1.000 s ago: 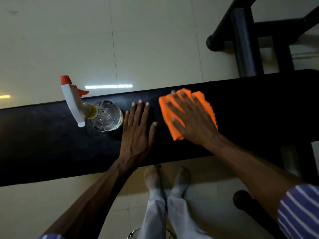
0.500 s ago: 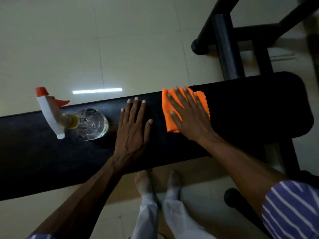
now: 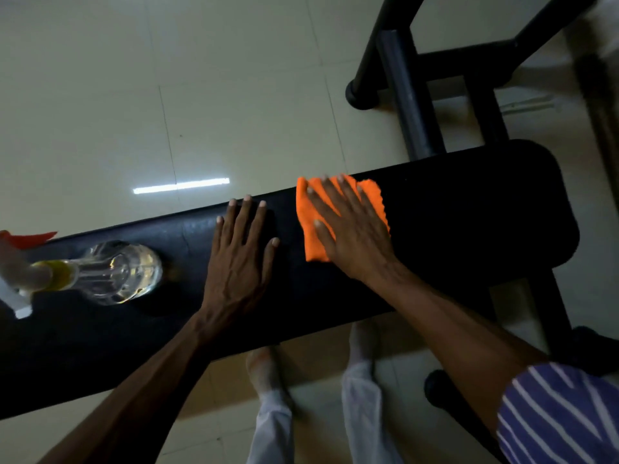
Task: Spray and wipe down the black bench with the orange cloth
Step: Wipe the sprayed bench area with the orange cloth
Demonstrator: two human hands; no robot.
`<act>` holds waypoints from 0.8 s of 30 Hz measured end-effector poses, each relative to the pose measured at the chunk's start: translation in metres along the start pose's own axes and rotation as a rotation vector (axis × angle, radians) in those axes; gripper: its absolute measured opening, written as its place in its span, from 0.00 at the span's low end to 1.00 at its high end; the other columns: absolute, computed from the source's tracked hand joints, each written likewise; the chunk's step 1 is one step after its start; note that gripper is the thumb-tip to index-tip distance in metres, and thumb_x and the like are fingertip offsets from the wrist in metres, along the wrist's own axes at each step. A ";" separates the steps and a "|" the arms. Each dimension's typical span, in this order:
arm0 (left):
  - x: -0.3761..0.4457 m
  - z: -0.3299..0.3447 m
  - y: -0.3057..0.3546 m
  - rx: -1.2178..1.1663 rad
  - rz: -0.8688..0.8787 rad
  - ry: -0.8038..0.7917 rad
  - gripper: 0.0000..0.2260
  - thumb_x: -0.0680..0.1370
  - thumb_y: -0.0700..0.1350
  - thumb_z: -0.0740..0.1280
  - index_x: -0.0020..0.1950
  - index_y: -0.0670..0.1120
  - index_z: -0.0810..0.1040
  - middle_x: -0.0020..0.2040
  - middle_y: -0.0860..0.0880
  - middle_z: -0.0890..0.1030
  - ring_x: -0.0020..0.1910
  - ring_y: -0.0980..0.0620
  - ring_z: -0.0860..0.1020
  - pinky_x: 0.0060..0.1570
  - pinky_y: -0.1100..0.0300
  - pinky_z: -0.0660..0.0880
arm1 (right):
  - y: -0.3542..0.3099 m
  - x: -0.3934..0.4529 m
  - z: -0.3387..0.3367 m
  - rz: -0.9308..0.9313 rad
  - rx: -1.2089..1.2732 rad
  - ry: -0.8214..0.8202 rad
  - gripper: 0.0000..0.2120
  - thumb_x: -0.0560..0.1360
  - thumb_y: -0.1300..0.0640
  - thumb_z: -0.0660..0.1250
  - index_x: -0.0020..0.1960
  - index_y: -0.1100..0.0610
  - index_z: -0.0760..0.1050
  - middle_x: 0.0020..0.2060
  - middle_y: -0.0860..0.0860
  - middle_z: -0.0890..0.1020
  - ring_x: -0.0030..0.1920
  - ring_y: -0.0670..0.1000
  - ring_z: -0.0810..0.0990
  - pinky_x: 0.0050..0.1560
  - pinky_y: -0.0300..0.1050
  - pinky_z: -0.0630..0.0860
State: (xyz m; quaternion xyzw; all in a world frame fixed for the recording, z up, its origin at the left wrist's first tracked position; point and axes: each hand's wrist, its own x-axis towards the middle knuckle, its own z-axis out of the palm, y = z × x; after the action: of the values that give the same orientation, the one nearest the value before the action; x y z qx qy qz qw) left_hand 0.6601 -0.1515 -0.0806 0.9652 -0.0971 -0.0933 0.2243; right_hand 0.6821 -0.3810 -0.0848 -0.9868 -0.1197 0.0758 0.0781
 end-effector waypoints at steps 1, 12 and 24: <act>0.002 0.003 0.003 0.005 0.004 0.002 0.28 0.85 0.53 0.56 0.83 0.45 0.60 0.84 0.43 0.57 0.84 0.43 0.51 0.82 0.43 0.50 | 0.006 0.016 -0.002 0.054 0.007 0.008 0.27 0.87 0.46 0.52 0.85 0.50 0.59 0.85 0.53 0.60 0.86 0.58 0.55 0.86 0.58 0.50; 0.013 0.007 0.028 0.031 -0.062 -0.044 0.29 0.84 0.56 0.53 0.84 0.45 0.58 0.85 0.44 0.53 0.85 0.45 0.48 0.83 0.45 0.47 | 0.032 -0.027 -0.002 -0.113 -0.029 -0.005 0.28 0.89 0.46 0.50 0.87 0.49 0.52 0.87 0.51 0.53 0.87 0.54 0.48 0.86 0.58 0.50; 0.046 0.036 0.079 0.027 -0.020 -0.050 0.28 0.85 0.55 0.54 0.83 0.45 0.60 0.84 0.43 0.55 0.85 0.43 0.49 0.83 0.42 0.48 | 0.068 -0.025 -0.006 -0.010 0.011 0.071 0.27 0.89 0.48 0.51 0.87 0.51 0.54 0.87 0.53 0.55 0.87 0.55 0.50 0.86 0.60 0.51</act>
State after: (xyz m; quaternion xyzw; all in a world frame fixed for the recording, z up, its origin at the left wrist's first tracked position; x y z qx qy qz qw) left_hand 0.6849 -0.2465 -0.0835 0.9664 -0.0942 -0.1184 0.2076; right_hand 0.6740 -0.4536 -0.0872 -0.9878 -0.1215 0.0411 0.0881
